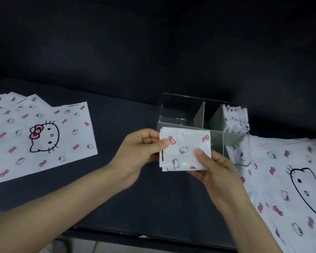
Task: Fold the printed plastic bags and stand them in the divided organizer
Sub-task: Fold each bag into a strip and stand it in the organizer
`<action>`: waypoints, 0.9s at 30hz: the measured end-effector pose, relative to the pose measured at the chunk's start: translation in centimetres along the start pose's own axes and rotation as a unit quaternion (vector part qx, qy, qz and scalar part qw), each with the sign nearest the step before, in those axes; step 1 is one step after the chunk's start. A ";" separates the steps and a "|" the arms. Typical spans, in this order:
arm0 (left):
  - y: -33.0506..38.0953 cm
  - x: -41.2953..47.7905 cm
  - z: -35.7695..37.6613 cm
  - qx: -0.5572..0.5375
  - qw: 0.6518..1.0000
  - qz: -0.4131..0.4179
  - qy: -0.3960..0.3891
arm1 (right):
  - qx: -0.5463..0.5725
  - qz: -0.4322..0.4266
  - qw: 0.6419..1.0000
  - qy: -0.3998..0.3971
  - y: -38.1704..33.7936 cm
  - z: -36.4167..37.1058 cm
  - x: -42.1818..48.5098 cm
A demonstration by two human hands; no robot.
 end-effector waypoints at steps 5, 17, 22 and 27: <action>0.2 4.0 5.8 0.136 0.990 0.024 -0.037 | -0.005 -0.071 0.988 0.140 -3.3 -6.8 -0.8; 0.0 13.9 20.9 0.660 0.621 0.376 -0.194 | -0.133 -0.206 0.896 0.369 -10.1 -17.8 1.3; -1.0 14.2 21.4 0.715 0.535 0.388 -0.227 | -0.220 -0.254 0.864 0.375 -12.4 -17.8 2.9; -1.1 14.2 19.0 0.697 0.560 0.397 -0.210 | -0.304 -0.274 0.857 0.315 -13.7 -15.7 5.3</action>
Point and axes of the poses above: each hand's wrist, its own x-axis towards the middle knuckle, its own z-axis out of the palm, y = z × x, the point moved 7 cm from there along x, towards the middle knuckle, and after that the axes turned 1 degree about z, right-handed, at the moved point
